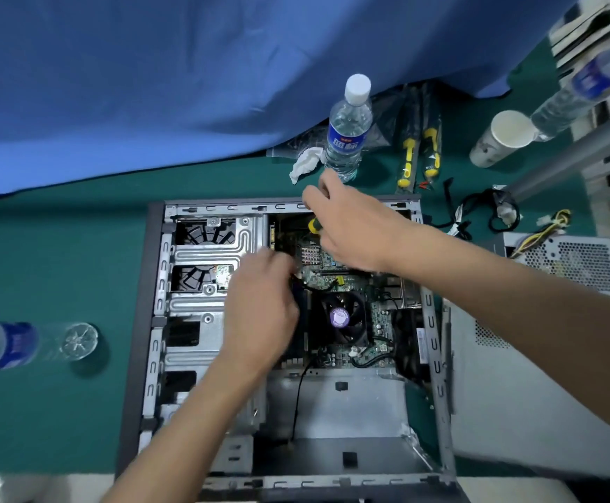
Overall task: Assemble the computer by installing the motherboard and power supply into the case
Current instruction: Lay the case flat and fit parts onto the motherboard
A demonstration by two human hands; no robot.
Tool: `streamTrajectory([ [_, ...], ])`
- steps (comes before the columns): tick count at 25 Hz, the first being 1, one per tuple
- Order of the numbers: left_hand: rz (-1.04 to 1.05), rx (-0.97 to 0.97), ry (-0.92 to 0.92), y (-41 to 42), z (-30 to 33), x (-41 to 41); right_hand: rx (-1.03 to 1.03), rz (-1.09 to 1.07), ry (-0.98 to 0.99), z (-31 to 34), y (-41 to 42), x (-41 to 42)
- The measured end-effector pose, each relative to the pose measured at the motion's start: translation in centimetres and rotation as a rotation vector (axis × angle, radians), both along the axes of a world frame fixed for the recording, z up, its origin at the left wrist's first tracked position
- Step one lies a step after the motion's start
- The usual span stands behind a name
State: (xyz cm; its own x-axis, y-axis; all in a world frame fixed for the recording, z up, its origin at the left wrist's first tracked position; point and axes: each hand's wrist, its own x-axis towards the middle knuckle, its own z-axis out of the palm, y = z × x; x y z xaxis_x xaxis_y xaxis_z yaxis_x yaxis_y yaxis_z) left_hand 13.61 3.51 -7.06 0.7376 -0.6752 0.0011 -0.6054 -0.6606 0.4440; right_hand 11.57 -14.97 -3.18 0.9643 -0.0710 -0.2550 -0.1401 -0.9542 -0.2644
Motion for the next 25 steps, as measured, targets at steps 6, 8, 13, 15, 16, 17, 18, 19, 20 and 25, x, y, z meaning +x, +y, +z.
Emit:
streamTrajectory([
  [6,0.121,0.191,-0.034,3.0,-2.0,2.9,-0.260,-0.002,-0.081,0.3,1.9,0.0],
  [8,0.105,0.239,-0.074,3.3,-2.8,2.9,-0.325,-0.018,-0.071,0.1,2.7,0.5],
  [13,0.134,0.209,-0.143,3.5,-3.3,3.3,-0.067,0.066,-0.068,0.4,1.7,0.9],
  [15,0.130,0.205,-0.141,3.1,-3.3,3.4,-0.155,0.084,-0.112,0.4,1.8,1.0],
  [16,0.129,0.202,-0.137,3.0,-3.4,3.4,-0.213,0.075,-0.125,0.3,2.1,1.3],
  [17,0.130,0.201,-0.134,2.9,-3.4,3.3,-0.271,0.065,-0.127,0.3,2.4,1.6],
  [18,0.135,0.202,-0.132,2.9,-3.3,3.3,-0.299,0.058,-0.105,0.2,2.7,1.9],
  [19,0.141,0.204,-0.132,3.0,-3.2,3.2,-0.279,0.049,-0.091,0.2,3.0,2.0],
  [20,0.145,0.204,-0.132,3.0,-3.2,3.0,-0.220,0.049,-0.081,0.3,3.1,2.0],
  [25,0.149,0.184,-0.124,2.6,-3.0,3.0,-0.212,0.165,-0.088,0.8,1.9,1.3],
])
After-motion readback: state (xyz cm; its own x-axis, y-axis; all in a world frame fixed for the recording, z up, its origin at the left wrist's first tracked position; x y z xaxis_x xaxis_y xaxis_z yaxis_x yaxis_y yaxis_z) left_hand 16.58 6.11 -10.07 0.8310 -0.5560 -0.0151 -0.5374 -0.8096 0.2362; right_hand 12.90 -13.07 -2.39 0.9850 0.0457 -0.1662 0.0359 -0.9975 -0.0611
